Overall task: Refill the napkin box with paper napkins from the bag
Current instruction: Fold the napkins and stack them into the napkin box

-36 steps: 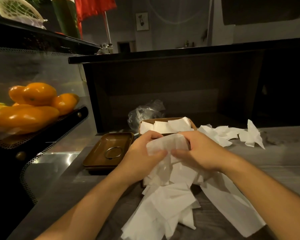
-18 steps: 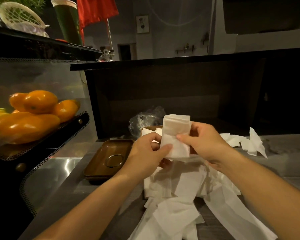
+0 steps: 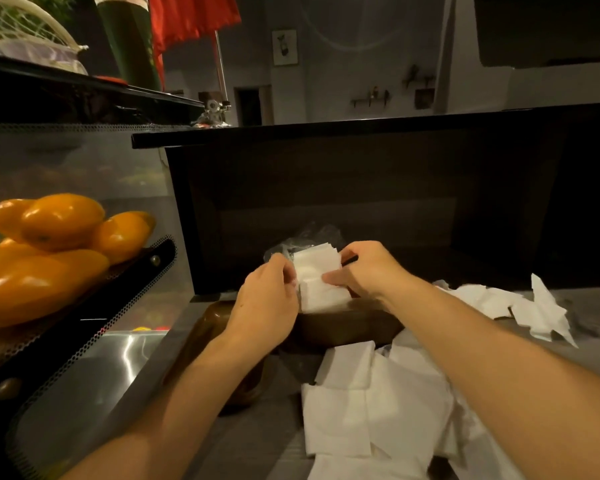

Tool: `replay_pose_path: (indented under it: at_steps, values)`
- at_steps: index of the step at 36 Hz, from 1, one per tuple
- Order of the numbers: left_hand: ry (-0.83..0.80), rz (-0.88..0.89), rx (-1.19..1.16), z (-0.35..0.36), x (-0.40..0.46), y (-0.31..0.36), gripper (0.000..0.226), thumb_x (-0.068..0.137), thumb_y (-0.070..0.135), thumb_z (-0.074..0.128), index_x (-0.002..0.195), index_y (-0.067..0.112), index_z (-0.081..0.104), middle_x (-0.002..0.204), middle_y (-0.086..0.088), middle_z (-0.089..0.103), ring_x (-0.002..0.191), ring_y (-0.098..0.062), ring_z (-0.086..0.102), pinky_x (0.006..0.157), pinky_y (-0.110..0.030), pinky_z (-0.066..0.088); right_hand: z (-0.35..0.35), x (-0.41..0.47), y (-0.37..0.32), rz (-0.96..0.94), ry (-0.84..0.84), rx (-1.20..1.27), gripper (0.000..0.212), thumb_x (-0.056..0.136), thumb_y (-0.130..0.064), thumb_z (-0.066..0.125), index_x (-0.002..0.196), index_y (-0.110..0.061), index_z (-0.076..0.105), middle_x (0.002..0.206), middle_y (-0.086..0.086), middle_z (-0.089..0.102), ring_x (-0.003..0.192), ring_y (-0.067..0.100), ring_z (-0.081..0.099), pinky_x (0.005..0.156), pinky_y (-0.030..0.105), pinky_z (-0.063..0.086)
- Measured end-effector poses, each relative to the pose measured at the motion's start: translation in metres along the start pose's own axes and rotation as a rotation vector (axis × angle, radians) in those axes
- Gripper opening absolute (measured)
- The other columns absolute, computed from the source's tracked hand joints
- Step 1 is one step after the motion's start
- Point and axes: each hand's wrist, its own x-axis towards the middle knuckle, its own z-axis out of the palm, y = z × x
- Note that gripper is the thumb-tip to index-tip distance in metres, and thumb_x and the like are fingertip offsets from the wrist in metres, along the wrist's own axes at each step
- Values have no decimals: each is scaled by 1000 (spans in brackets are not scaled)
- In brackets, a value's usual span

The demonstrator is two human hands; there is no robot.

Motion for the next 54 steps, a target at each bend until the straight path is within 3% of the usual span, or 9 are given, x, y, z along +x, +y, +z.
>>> replay_pose_path:
  at_steps: [6, 11, 14, 26, 30, 35, 40, 49, 54]
  values:
    - [-76, 222, 204, 2, 11, -6, 16, 97, 29, 63, 112, 32, 66, 122, 14, 59, 119, -7, 49, 104, -28, 45, 8, 3, -8, 52, -55, -278, 56, 86, -37, 80, 134, -20, 57, 112, 4, 59, 104, 22, 59, 88, 33, 52]
    - [-316, 180, 359, -5, 27, 0, 30, 93, 40, 67, 122, 33, 67, 127, 6, 58, 123, -15, 49, 107, -36, 45, 6, -1, -5, -71, 22, -555, 72, 79, -50, 82, 138, -25, 48, 122, 2, 63, 105, 23, 62, 87, 39, 55]
    - [-436, 135, 400, -11, 35, 8, 36, 90, 42, 70, 124, 31, 67, 128, 5, 58, 115, -15, 55, 102, -33, 49, -1, -1, 2, -269, 140, -625, 58, 78, -46, 84, 124, -30, 53, 117, -4, 60, 98, 16, 57, 83, 35, 54]
    - [-643, 42, 432, -11, 54, 17, 52, 85, 35, 77, 133, 23, 61, 128, 1, 61, 109, -17, 59, 101, -37, 52, -5, 7, 8, -282, -328, -732, 35, 95, -37, 68, 130, -38, 65, 139, -1, 54, 118, 23, 57, 101, 39, 53]
    - [-570, 66, 415, -13, 51, 20, 51, 84, 36, 79, 130, 25, 62, 125, 3, 63, 113, -18, 59, 106, -41, 48, -13, 4, 12, -304, -145, -687, 32, 88, -44, 73, 120, -43, 66, 128, -1, 55, 109, 23, 57, 94, 41, 56]
    - [-189, 142, 164, -18, 30, 15, 30, 86, 27, 77, 115, 27, 67, 113, 8, 65, 99, -10, 60, 89, -29, 54, -30, -22, 16, -436, 71, -375, 9, 95, -27, 68, 102, -28, 73, 97, -8, 69, 91, 9, 62, 79, 26, 54]
    - [-134, 205, -14, -19, -10, 33, 16, 96, 24, 64, 109, 31, 60, 99, 12, 61, 91, -9, 60, 86, -35, 58, -35, -56, 18, -466, -71, -278, 7, 94, -29, 70, 88, -29, 73, 83, -11, 66, 80, 8, 62, 65, 17, 43]
    - [-393, 150, 32, -23, -70, 42, 12, 97, 21, 54, 104, 31, 53, 86, 3, 67, 82, -20, 65, 77, -48, 59, -49, -122, 27, -393, -556, -464, 11, 87, -27, 79, 96, -31, 73, 93, -12, 71, 85, 12, 69, 74, 21, 59]
    - [-444, 165, 25, -30, -95, 43, 6, 99, 26, 59, 103, 30, 58, 88, 5, 67, 80, -12, 65, 70, -27, 58, -46, -158, 22, -385, -731, -581, 34, 80, -32, 85, 110, -34, 71, 107, -14, 65, 94, 8, 62, 79, 20, 52]
